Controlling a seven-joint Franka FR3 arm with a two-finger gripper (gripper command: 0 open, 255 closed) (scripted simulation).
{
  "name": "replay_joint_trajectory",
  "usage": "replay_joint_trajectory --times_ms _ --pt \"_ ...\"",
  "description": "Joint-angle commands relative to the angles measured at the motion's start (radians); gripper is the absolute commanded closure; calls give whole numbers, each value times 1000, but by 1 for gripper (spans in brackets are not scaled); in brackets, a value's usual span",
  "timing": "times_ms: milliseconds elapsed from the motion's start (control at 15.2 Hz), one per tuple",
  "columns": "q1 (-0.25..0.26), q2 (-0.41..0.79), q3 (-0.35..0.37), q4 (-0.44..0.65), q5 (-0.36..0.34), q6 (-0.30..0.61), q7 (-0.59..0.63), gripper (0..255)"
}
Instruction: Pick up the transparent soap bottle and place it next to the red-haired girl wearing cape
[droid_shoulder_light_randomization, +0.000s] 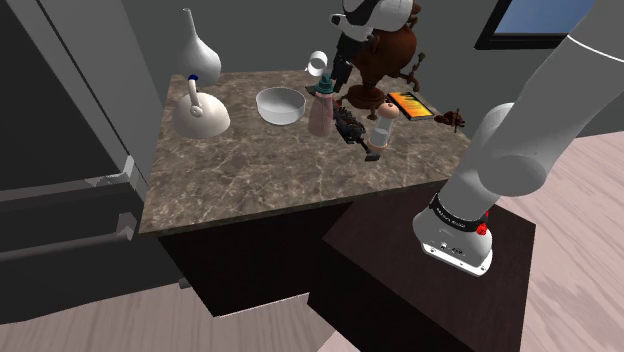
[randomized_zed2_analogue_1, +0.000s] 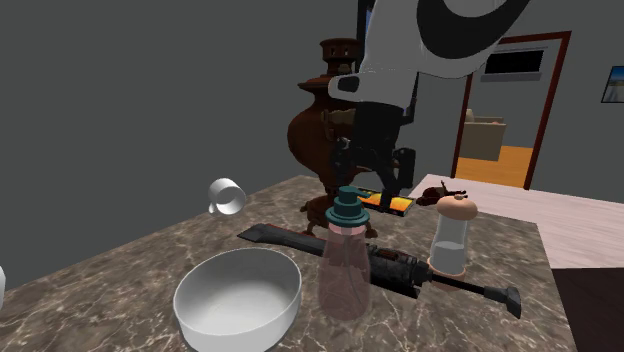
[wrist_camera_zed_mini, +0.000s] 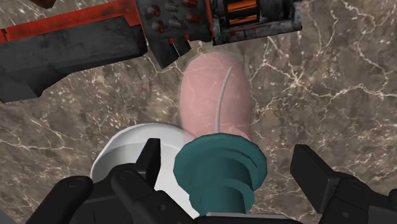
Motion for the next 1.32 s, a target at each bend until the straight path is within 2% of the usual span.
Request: replay_joint_trajectory --times_ms 0,264,792,858,1254 --pt "4 21 -2 -5 19 23 -20 0" --pt "13 73 -1 -17 69 77 -55 0" --pt "13 73 0 -17 69 77 -54 0" --pt "13 73 0 -17 69 77 -54 255" --pt "13 73 0 -17 69 77 -54 255"
